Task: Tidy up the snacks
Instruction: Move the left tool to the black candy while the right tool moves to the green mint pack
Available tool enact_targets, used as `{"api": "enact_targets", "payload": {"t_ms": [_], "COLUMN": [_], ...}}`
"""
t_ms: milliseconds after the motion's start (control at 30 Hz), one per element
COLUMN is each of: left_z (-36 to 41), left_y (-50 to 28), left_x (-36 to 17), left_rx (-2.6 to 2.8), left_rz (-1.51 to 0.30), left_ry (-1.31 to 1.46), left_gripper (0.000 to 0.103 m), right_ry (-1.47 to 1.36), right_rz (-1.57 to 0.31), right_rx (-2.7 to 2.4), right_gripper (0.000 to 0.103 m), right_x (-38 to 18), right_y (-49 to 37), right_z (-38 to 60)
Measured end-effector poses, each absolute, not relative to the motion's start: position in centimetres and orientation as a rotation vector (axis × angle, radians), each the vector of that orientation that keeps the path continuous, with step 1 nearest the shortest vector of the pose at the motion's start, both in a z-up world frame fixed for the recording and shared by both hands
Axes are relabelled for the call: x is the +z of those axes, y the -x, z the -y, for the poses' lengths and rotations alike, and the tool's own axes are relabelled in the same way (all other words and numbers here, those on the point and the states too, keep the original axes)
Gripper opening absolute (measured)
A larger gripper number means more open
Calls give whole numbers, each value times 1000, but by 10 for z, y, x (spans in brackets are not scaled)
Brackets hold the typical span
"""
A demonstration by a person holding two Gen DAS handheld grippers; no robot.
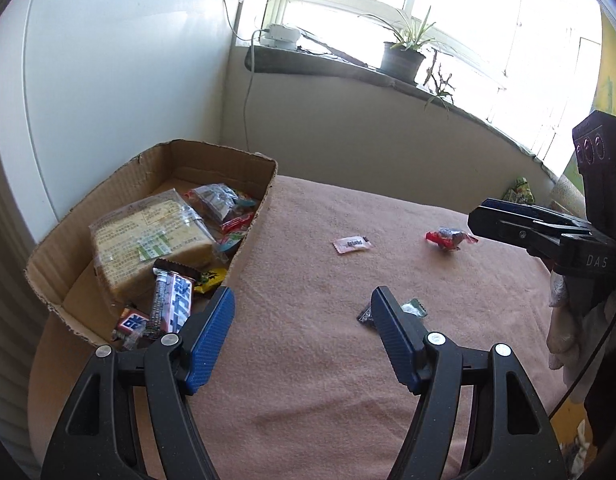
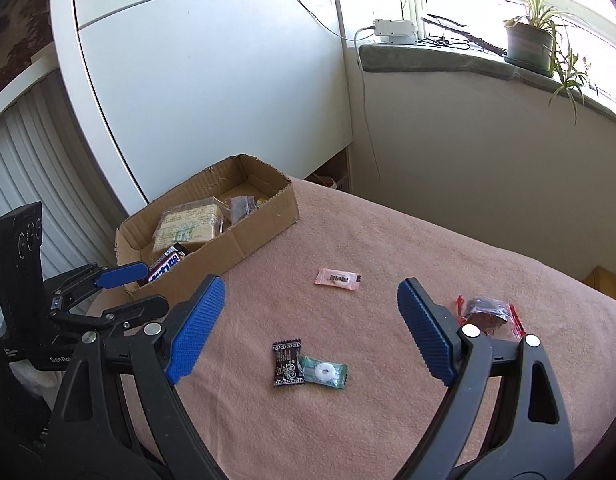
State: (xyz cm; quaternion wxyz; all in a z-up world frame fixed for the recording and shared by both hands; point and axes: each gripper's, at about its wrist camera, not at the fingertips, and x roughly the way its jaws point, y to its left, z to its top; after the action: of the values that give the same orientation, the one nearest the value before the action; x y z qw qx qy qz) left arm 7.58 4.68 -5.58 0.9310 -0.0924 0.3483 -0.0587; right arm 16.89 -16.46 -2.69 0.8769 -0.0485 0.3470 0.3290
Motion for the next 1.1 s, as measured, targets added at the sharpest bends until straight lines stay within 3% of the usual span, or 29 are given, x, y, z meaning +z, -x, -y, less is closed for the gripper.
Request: {"api": "enact_targets", "payload": {"t_ms": [167,267,400,600,1033,1100], "left_z": [-26,-16,-5,10,24,26], "left_y": [-76,-78,-82,-90,-109,-112], "left_x": [-64,-70,-79,-89,-106,-108], "left_rx": [-163,-181,-199,-221,-232,-232], "left_rz": [-745,-766,-800,-841,-910,-918], "left_ry": [181,182,184,183,174,174], "left_gripper": [70,70,58,52,47,47], "right_ry": [146,214,320,417,579,585], "right_rz": [-773,-805,-830,-860,-860,-861], "right_rx": [693,718,758,819,881,887], "right_gripper": [89,80,70,56,52,46], "right_x": [-51,-66,-85,-105,-128,-131], "right_y": [-163,-159,-152,-156,-168,-171], "right_z": [186,186,180,167,142,140]}}
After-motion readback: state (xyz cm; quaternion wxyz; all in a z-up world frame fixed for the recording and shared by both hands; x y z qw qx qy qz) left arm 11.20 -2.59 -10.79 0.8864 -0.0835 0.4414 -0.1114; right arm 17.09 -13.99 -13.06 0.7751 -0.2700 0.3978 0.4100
